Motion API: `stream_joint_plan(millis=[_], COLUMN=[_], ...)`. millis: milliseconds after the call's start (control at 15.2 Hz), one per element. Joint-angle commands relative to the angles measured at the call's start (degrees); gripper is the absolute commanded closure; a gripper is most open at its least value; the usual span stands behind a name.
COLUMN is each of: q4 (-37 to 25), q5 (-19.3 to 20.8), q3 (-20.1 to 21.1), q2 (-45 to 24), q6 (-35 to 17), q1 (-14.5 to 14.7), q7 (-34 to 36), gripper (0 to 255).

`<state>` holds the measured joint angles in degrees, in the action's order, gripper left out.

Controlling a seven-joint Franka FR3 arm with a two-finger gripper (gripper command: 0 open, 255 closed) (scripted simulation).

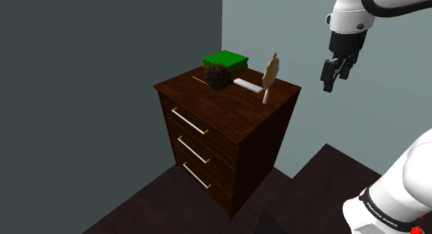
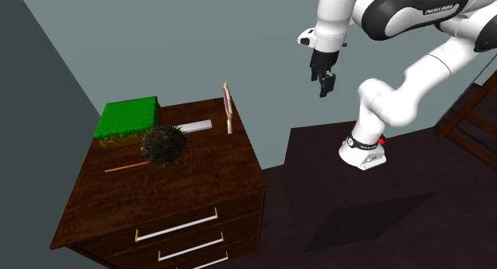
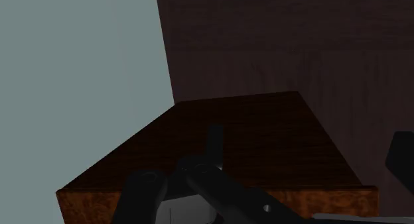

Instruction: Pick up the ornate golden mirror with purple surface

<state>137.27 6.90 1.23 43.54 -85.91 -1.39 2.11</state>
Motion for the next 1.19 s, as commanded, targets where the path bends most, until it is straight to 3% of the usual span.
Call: stream_joint_plan(millis=[0, 594, 1122], q4=[0.0, -1.8, -10.2], q5=[0.0, -0.7, 5.3], q3=[0.0, 7.7, 12.4], q2=[0.0, -14.5, -30.3], q6=[0.0, -17.8, -28.3], q1=[0.0, -5.5, -11.1], q7=[0.0, 24.0, 46.0], gripper=[0, 0, 0])
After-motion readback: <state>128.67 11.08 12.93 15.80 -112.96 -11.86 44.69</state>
